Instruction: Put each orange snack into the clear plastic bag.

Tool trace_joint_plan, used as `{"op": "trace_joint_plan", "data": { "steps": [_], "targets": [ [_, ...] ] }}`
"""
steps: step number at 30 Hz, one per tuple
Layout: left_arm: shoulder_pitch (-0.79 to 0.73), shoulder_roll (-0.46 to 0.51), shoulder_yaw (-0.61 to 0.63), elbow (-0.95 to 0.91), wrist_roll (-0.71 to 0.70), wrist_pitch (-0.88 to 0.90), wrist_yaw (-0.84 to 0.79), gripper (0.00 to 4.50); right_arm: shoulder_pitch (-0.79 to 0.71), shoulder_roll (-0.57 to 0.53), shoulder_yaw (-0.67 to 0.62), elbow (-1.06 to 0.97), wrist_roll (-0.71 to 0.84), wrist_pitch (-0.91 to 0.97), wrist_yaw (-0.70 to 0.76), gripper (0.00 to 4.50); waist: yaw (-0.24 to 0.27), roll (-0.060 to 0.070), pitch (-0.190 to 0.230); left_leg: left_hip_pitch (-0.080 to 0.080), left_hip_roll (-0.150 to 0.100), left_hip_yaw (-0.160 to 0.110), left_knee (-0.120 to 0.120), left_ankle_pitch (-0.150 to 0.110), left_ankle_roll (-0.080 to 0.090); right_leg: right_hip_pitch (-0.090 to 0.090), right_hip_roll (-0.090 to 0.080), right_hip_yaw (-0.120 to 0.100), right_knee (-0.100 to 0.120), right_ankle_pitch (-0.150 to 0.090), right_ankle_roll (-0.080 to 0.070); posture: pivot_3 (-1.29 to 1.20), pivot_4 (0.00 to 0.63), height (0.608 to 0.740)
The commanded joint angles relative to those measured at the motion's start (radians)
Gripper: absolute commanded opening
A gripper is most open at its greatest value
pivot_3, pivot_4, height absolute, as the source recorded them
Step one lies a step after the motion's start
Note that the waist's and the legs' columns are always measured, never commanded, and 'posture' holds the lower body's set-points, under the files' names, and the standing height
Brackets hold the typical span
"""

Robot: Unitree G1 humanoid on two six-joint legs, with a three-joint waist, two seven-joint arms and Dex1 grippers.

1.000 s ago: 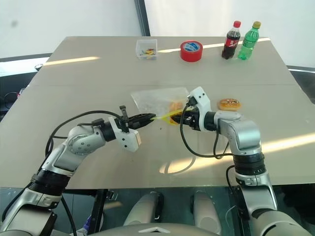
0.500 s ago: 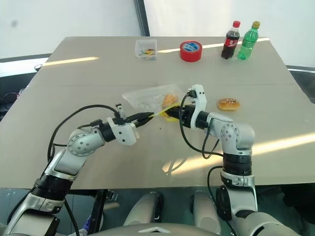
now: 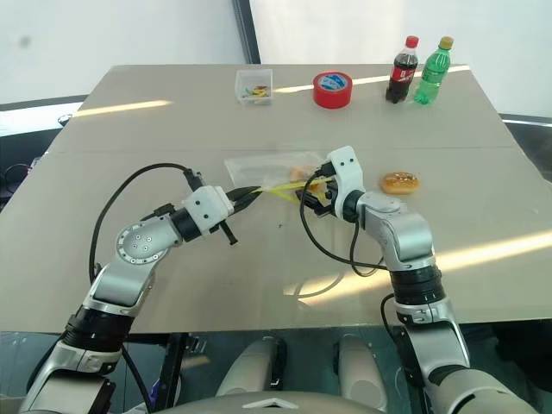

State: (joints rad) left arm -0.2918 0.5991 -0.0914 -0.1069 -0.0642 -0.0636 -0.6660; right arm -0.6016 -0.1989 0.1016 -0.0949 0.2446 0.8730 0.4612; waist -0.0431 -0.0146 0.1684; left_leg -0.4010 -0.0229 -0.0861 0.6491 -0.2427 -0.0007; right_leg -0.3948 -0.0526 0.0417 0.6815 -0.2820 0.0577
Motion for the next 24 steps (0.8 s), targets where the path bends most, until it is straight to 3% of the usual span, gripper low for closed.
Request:
{"op": "trace_joint_plan", "data": {
  "steps": [1,6,9,12,15,19,24],
  "targets": [
    [-0.032,-0.011,0.066,-0.032,-0.044,0.078,0.028,0.0,0.017,-0.063,-0.003,-0.143,0.052,-0.037,0.094,4.31,0.002,0.0,0.0,0.0,0.0,0.0,0.0,0.0,0.0,0.0,0.0,0.0,0.0,0.0,0.0,0.0,0.15,0.74],
    [-0.073,-0.024,0.084,-0.007,-0.017,0.149,0.07,0.0,0.082,-0.226,-0.01,-0.287,0.058,-0.171,0.217,4.31,0.006,0.0,0.0,-0.001,0.0,-0.001,0.0,0.0,0.0,0.001,-0.001,-0.001,-0.002,0.0,0.0,0.0,0.15,0.74],
    [-0.087,-0.035,0.087,-0.017,-0.024,0.179,0.079,0.0,0.095,-0.287,-0.06,-0.278,0.011,-0.221,0.174,4.41,0.003,0.0,0.0,0.0,0.0,0.0,0.0,0.0,0.0,0.001,0.0,-0.001,-0.001,0.0,0.0,0.0,0.15,0.74],
    [-0.097,-0.045,0.087,-0.026,-0.02,0.192,0.086,0.0,0.139,-0.467,-0.027,-0.109,-0.253,-0.446,0.066,4.41,0.01,-0.001,0.0,0.0,-0.001,0.0,0.001,0.0,0.0,0.001,-0.001,-0.001,-0.001,0.0,0.0,0.0,0.15,0.74],
    [-0.097,-0.053,0.083,-0.035,-0.018,0.2,0.09,0.0,0.164,-0.585,0.013,0.063,-0.357,-0.645,0.073,4.41,0.027,-0.001,0.0,0.0,-0.002,0.0,0.001,0.0,0.0,0.002,-0.003,-0.001,-0.003,0.0,0.0,0.0,0.15,0.74],
    [-0.095,-0.055,0.078,-0.037,-0.013,0.193,0.08,0.0,0.106,-0.627,0.026,0.349,-0.4,-0.844,0.101,4.41,0.015,-0.001,0.0,0.0,-0.001,0.004,0.001,0.0,0.0,0.001,-0.001,0.002,-0.002,0.0,0.0,0.0,0.15,0.74],
    [-0.093,-0.055,0.086,-0.045,-0.017,0.2,0.077,0.0,0.003,-0.594,0.022,0.599,-0.353,-0.986,0.211,4.41,0.004,-0.001,0.001,0.002,0.001,0.004,0.001,0.0,0.0,0.003,0.0,0.002,-0.002,0.0,0.0,0.0,0.15,0.74]
  ]
}}
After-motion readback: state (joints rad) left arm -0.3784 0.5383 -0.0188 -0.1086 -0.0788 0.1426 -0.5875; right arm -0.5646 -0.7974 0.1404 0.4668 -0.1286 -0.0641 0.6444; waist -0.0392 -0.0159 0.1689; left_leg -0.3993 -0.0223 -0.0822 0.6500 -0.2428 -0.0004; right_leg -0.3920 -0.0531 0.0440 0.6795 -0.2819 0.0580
